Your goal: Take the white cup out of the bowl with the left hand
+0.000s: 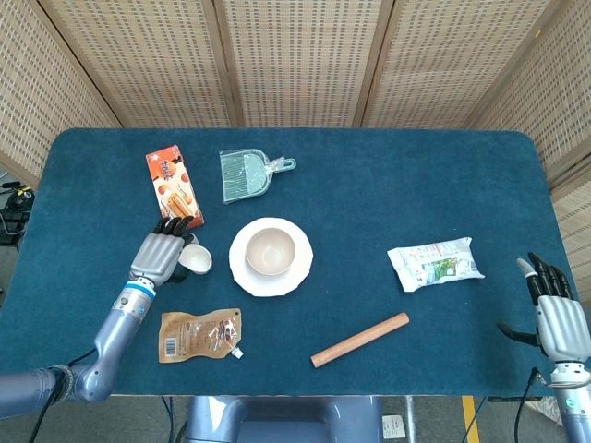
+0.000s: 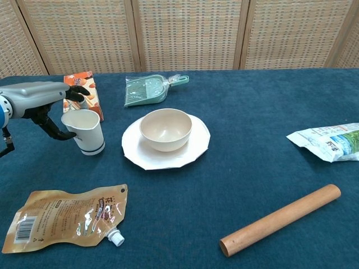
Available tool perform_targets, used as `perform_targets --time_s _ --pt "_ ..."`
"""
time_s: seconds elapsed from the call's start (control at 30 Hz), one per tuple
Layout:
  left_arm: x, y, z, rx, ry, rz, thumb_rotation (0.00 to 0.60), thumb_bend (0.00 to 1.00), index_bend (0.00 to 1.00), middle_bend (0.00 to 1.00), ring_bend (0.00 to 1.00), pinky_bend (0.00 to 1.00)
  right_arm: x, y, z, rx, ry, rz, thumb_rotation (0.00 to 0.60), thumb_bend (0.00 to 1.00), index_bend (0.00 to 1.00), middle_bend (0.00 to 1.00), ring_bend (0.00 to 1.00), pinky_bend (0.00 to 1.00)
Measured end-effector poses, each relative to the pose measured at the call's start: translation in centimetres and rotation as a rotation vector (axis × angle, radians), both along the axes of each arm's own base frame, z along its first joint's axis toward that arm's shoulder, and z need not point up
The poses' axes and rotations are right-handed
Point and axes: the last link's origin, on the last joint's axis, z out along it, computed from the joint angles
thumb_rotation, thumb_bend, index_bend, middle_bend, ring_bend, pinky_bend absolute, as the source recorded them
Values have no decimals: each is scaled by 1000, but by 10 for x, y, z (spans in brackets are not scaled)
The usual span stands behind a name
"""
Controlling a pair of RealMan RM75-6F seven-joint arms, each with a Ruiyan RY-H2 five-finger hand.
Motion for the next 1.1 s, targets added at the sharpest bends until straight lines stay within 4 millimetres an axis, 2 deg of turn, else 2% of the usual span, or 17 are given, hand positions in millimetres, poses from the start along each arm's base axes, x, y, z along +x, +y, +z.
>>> perform_targets --time_s 0.1,0.27,0.37,0.5,0.67,0.8,0.93,1.1 --pt "-5 -1 -3 -11 6 10 600 265 328 0 0 0 1 1 -1 1 3 2 600 128 0 0 0 0" --pt "-11 -4 -5 -27 26 27 600 141 113 0 0 0 2 2 -1 0 7 6 600 128 0 0 0 0" --pt "-11 -5 -2 -24 23 25 600 104 46 0 0 0 3 3 -2 -2 10 9 600 128 0 0 0 0" --pt "-7 -6 5 3 5 7 600 48 22 0 0 0 4 3 -1 -5 12 13 600 128 0 0 0 0" --pt "-2 -20 29 98 -50 -46 600 32 20 0 0 0 5 4 0 -12 18 19 600 127 0 0 0 0" --pt "-11 -37 49 209 -45 -85 600 33 20 0 0 0 6 5 0 -13 28 23 600 127 0 0 0 0" --pt "-37 -68 68 332 -23 -81 600 32 13 0 0 0 10 8 -2 -7 37 38 600 127 0 0 0 0" --pt "-71 -108 79 401 -3 -30 600 33 2 0 0 0 15 13 -7 2 49 58 600 127 0 0 0 0"
